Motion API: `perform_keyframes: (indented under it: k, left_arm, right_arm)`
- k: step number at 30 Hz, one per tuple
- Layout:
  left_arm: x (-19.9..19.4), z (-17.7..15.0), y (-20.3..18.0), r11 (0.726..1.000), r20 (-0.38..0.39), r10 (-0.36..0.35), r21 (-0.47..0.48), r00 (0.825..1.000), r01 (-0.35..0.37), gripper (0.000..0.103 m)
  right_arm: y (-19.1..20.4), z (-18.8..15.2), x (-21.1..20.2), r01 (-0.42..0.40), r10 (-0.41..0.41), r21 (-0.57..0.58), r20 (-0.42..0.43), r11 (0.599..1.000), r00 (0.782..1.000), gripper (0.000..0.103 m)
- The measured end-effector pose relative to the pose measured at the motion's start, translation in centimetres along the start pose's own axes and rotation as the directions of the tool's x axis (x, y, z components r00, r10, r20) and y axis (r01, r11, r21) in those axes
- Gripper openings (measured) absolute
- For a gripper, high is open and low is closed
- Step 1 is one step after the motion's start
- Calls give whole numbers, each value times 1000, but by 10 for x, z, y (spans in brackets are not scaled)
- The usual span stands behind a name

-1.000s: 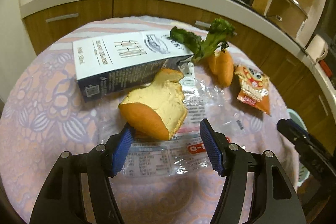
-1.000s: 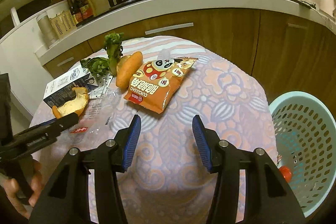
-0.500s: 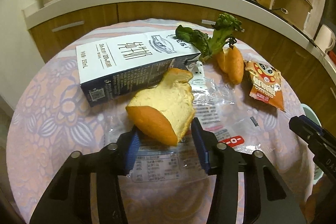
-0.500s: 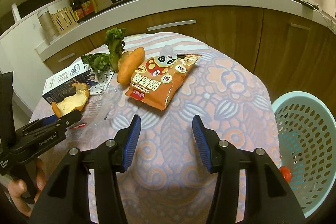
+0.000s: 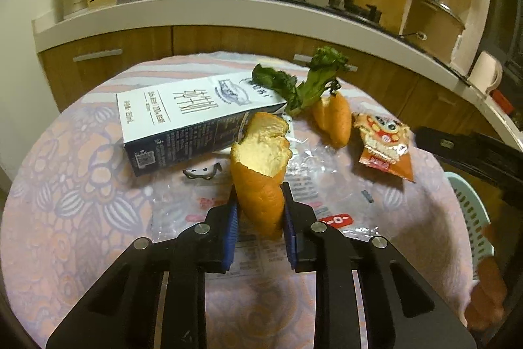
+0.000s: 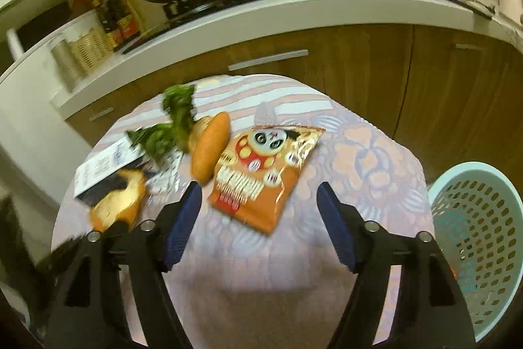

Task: Collect trash
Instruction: 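Grasp the bread crust with left tool while right tool grasps panda snack bag, then lift the bread crust and snack bag and carry them toward the basket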

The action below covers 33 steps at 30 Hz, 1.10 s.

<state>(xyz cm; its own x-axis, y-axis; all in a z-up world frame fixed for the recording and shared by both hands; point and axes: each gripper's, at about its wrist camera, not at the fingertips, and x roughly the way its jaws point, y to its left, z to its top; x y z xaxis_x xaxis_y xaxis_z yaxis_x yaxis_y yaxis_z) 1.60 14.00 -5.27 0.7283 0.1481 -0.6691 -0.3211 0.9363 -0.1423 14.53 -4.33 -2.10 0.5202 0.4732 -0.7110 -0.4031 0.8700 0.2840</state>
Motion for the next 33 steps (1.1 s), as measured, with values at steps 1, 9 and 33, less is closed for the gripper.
perform_keyframes:
  k: [1,9,33]
  left_arm:
    - [0,0,-1,1000,3,-3,2,1000,3,22]
    - [1,2,1,1000,2,-30,0,1000,30,22]
    - [-16,1,1,993,61,-118,-8,991,118,22]
  right_arm:
    - [0,2,7,4,-4,6,-12,1000,1000,70]
    - [18,7,46,91,-92,-23,-35,996,995,77]
    - [-5,-10,-1,131,-131,10,33,991,991,7]
